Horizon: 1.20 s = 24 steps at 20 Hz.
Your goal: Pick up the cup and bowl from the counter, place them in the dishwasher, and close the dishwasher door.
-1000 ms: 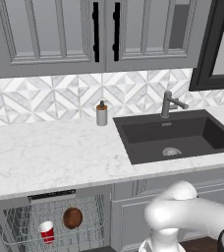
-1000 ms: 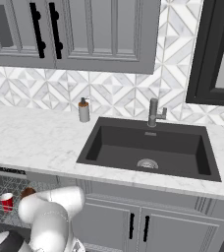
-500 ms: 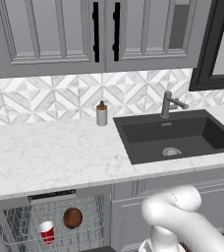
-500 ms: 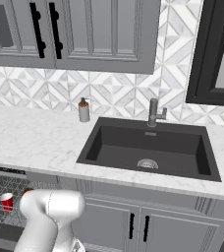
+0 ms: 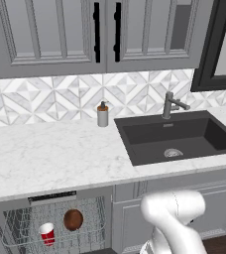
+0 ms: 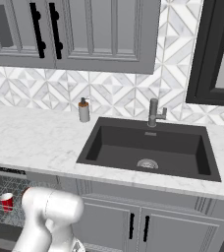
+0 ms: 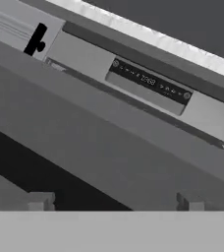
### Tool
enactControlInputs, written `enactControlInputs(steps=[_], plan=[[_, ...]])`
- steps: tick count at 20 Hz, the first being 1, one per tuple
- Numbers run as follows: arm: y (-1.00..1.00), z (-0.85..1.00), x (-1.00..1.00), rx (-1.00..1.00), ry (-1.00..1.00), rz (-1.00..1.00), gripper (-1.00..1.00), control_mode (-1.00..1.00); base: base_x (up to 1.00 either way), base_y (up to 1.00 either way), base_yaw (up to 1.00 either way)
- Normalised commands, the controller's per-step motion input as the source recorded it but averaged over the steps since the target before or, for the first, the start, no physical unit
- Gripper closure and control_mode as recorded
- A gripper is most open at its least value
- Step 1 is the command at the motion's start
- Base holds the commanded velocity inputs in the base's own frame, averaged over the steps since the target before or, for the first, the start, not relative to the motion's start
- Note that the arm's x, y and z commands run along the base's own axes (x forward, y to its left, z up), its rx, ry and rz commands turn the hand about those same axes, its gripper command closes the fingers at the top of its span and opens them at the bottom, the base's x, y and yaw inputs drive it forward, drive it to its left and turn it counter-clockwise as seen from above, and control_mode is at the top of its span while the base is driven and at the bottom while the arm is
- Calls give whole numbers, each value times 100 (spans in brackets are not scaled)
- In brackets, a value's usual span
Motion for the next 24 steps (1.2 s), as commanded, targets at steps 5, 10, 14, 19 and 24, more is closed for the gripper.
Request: enactControlInputs(steps=[5, 10, 14, 19, 24], plan=[[21, -82, 40, -10, -22, -13, -100, -100, 0, 0, 0], [6, -72, 55, -24, -8, -46, -100, -100, 0, 0, 0], [36, -94, 48, -36, 0, -53, -100, -100, 0, 0, 0], [24, -40, 99, -30, -6, -50, -100, -100, 0, 0, 0], [9, -40, 100, -22, -13, -42, -100, -100, 0, 0, 0]])
